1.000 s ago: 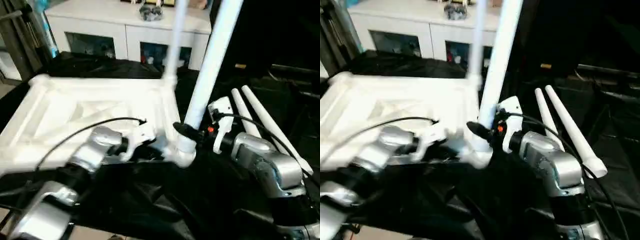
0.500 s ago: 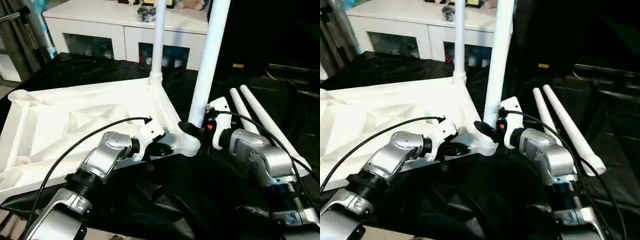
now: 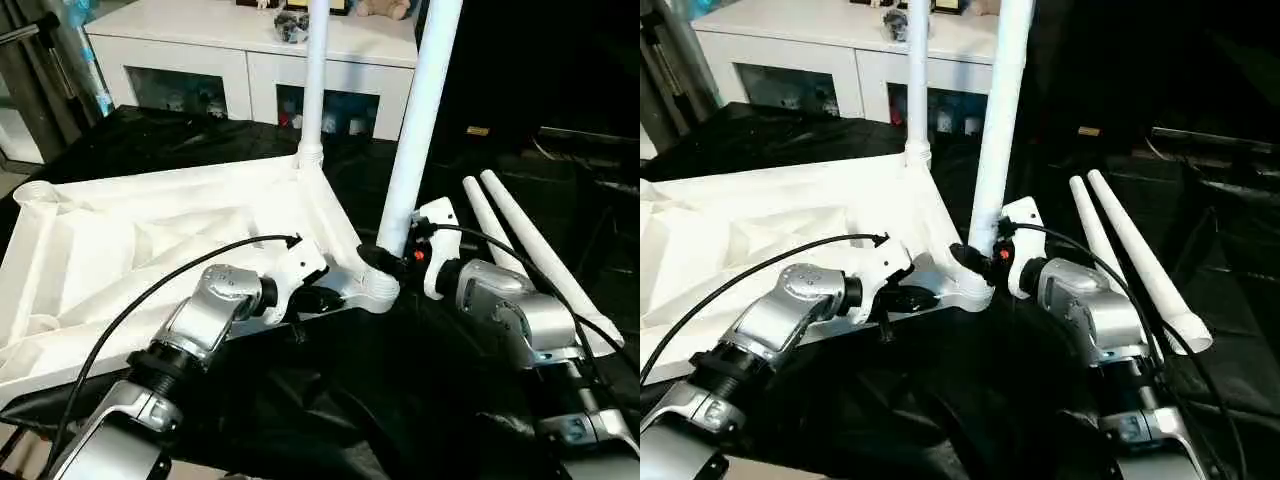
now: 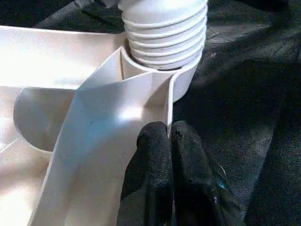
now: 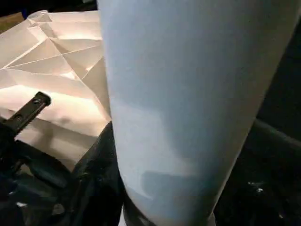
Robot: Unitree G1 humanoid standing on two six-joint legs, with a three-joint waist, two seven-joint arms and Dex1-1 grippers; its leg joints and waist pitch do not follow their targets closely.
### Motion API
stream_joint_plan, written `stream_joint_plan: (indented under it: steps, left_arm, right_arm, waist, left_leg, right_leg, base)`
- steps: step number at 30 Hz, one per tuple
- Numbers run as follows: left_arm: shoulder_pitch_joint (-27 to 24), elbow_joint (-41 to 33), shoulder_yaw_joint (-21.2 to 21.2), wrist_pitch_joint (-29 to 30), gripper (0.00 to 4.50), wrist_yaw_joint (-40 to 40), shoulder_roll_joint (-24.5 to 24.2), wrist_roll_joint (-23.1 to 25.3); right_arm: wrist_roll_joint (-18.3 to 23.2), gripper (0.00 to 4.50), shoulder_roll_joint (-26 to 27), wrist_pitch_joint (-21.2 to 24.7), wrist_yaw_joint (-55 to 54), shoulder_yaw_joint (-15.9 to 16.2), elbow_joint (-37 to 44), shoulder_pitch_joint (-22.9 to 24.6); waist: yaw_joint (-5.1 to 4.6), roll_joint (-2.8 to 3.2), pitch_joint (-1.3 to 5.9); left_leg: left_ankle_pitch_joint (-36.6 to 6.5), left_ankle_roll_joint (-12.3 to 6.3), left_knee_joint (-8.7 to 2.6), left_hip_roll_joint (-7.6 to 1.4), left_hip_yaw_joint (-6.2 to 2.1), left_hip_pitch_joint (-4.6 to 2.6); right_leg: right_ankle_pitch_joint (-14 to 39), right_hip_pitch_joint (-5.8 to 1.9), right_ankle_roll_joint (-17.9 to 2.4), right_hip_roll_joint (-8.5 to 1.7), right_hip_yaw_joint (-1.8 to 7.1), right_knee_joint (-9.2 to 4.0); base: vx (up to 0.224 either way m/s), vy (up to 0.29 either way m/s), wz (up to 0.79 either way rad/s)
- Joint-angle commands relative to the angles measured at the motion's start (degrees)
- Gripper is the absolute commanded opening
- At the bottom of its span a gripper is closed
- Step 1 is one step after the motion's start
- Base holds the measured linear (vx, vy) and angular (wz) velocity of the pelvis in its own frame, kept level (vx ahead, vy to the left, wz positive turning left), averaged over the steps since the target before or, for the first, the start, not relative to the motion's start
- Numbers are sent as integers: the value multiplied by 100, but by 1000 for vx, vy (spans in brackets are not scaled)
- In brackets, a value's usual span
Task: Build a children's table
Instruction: Insert table leg to table base
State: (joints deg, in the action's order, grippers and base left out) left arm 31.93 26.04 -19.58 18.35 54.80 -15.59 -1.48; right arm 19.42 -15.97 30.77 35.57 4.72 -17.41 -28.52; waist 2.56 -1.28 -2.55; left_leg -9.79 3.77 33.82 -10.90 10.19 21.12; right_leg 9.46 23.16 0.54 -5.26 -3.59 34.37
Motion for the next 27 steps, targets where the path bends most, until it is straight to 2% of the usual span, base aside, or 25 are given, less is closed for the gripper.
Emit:
stream_joint_plan:
  steps: [1,4,6,11,15,18,19,22,23,24,26,27]
  left_arm:
    - [-120,48,7,26,0,10,49,-86]
    - [-120,54,2,4,0,4,47,-76]
    - [-119,58,14,-8,0,-29,51,-62]
    - [-162,-14,54,26,0,-93,57,-34]
    - [-161,4,86,-3,0,-160,64,-16]
    - [-124,73,130,-65,0,-262,91,8]
    - [-116,92,144,-88,0,-296,101,20]
    - [-86,135,167,-119,0,-366,118,43]
    - [-51,196,195,-167,0,-442,138,62]
    - [-51,196,195,-167,0,-442,138,62]
    - [5,281,209,-217,0,-485,148,88]
    - [16,298,213,-225,0,-494,150,93]
  right_arm:
    - [-102,192,-15,-19,32,-97,-183,-46]
    - [-64,192,19,-62,66,-125,-238,-19]
    - [132,192,127,-33,95,-270,-313,20]
    - [293,192,214,-85,117,-434,-493,187]
    - [354,192,244,-145,157,-525,-530,339]
    - [353,192,315,-281,183,-629,-549,516]
    - [360,192,344,-336,187,-658,-562,574]
    - [326,192,367,-514,175,-644,-592,698]
    - [166,192,367,-840,139,-565,-636,857]
    - [166,192,367,-840,139,-565,-636,857]
    - [-77,191,358,-1299,93,-437,-650,1136]
    - [-113,191,360,-1371,93,-424,-638,1182]
  waist:
    - [6,-23,332]
    - [10,-21,325]
    - [6,-22,319]
    - [4,-35,306]
    - [11,-8,316]
    - [14,-12,316]
    - [23,6,319]
    - [14,12,308]
    - [9,42,305]
    - [11,41,293]
    - [11,38,285]
    - [7,36,287]
  left_leg:
    - [-1800,60,-443,-177,-61,-47]
    - [-1792,40,-446,-178,-55,-45]
    - [-1863,42,-446,-173,-55,-49]
    - [-1978,59,-460,-184,-71,-55]
    - [-1894,45,-465,-186,-66,-49]
    - [-1887,6,-470,-185,-57,-47]
    - [-1891,5,-471,-182,-61,-51]
    - [-2009,23,-481,-183,-66,-59]
    - [-2097,42,-481,-181,-68,-69]
    - [-2204,62,-487,-185,-73,-83]
    - [-2322,69,-489,-175,-83,-80]
    - [-2364,65,-498,-176,-100,-79]
  right_leg:
    - [2118,-215,-945,-264,212,-479]
    - [2091,-218,-966,-265,214,-478]
    - [2274,-212,-929,-274,212,-500]
    - [2557,-191,-832,-287,203,-535]
    - [2341,-196,-881,-279,210,-517]
    - [2303,-201,-903,-283,209,-527]
    - [2322,-202,-901,-284,207,-529]
    - [2514,-187,-852,-281,198,-557]
    - [2625,-176,-816,-283,197,-582]
    - [2776,-158,-755,-284,190,-608]
    - [3004,-149,-678,-292,182,-636]
    - [3119,-154,-621,-295,176,-641]
  base:
    - [0,0,0]
    - [0,0,0]
    - [0,0,0]
    - [0,0,0]
    - [0,0,0]
    - [0,0,0]
    - [0,0,0]
    - [0,0,0]
    - [0,0,0]
    - [0,0,0]
    - [0,0,0]
    - [0,0,0]
